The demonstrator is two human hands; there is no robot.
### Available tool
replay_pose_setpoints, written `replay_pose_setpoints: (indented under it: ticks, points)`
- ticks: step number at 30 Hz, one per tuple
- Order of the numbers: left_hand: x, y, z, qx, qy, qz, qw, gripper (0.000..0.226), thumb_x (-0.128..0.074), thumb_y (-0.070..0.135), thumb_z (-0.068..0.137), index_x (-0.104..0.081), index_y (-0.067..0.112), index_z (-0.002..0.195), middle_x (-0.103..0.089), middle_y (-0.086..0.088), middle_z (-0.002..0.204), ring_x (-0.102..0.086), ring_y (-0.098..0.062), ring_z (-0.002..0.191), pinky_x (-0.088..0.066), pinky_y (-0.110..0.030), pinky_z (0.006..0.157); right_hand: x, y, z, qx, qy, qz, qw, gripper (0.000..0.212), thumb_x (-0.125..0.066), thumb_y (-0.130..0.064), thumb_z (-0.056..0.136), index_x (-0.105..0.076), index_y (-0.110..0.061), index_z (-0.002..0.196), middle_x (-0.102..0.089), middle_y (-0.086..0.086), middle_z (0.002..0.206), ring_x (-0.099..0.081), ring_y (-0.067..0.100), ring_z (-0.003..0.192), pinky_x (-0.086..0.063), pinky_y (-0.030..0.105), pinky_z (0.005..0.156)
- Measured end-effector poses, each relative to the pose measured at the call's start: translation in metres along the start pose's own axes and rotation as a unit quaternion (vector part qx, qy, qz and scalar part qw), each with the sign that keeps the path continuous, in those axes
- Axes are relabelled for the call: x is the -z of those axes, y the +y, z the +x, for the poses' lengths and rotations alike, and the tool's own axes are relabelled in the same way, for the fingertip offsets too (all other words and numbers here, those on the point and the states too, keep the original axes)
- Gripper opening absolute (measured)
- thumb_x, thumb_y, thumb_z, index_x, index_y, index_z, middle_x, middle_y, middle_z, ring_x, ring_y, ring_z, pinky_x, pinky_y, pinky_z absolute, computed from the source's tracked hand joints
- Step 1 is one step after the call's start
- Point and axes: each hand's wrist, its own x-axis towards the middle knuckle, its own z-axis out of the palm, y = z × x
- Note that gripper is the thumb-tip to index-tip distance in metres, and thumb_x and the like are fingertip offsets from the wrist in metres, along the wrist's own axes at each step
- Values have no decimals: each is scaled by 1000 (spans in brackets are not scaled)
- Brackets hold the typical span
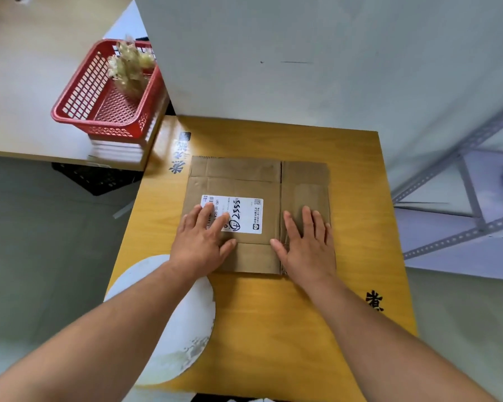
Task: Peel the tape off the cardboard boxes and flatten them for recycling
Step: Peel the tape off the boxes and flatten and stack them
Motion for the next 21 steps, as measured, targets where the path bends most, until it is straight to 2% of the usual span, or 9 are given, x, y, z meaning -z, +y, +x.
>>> replay_pose_setpoints:
  ticks: [4, 6, 12, 14, 16, 18, 21]
  points:
    - [15, 7, -3, 12, -16, -12, 1000, 59, -40, 56, 96, -22, 34, 148, -6, -4, 161, -2, -27, 148, -8, -41, 119, 24, -8, 3, -15, -8, 44, 999, 68, -41, -57, 91, -21, -28, 149, -6, 10, 159, -4, 32, 145, -8, 47, 118]
    - [21, 9, -10, 30, -3, -25, 999, 64, -39, 55, 97, -17, 30, 151, -4, -4, 162, -3, -26, 149, -8, -42, 119, 35, -12, 1, -20, 8, 55, 998, 65, -48, -50, 89, -29, -23, 145, -12, 13, 157, -12, 33, 143, -13, 46, 118]
    - [31, 2, -65, 66, 80, -77, 992, 69, -43, 49, 97, -10, 27, 154, -7, -1, 162, -13, -22, 147, -15, -38, 117, 45, -39, -21, 68, 106, 55, 991, 51, -45, -40, 94, -39, -17, 139, -25, 10, 150, -29, 27, 134, -24, 40, 110]
    - [29, -9, -82, 78, 105, -78, 988, 68, -45, 48, 97, -14, 26, 153, -16, -1, 160, -19, -21, 145, -19, -37, 116, 41, -55, -27, 97, 137, 54, 984, 43, -50, -34, 92, -51, -14, 130, -43, 9, 138, -43, 26, 122, -34, 39, 101]
    - [28, -23, -96, 94, 125, -67, 985, 67, -44, 49, 96, -18, 24, 153, -25, 0, 156, -27, -20, 141, -25, -36, 113, 37, -73, -29, 131, 178, 49, 974, 30, -60, -26, 82, -67, -12, 107, -62, 10, 110, -58, 27, 98, -43, 39, 86]
    - [28, -37, -110, 113, 135, -59, 983, 66, -43, 51, 96, -22, 23, 152, -30, 1, 154, -32, -19, 138, -29, -36, 109, 36, -93, -33, 155, 189, 37, 969, 18, -65, -23, 73, -71, -12, 86, -66, 6, 84, -61, 25, 75, -46, 37, 75]
    - [28, -67, -129, 133, 153, -56, 978, 65, -44, 51, 95, -27, 21, 151, -32, 1, 152, -37, -19, 134, -33, -33, 105, 40, -129, -40, 196, 203, 16, 959, 11, -68, -22, 66, -68, -13, 73, -62, 4, 68, -59, 25, 61, -46, 36, 65]
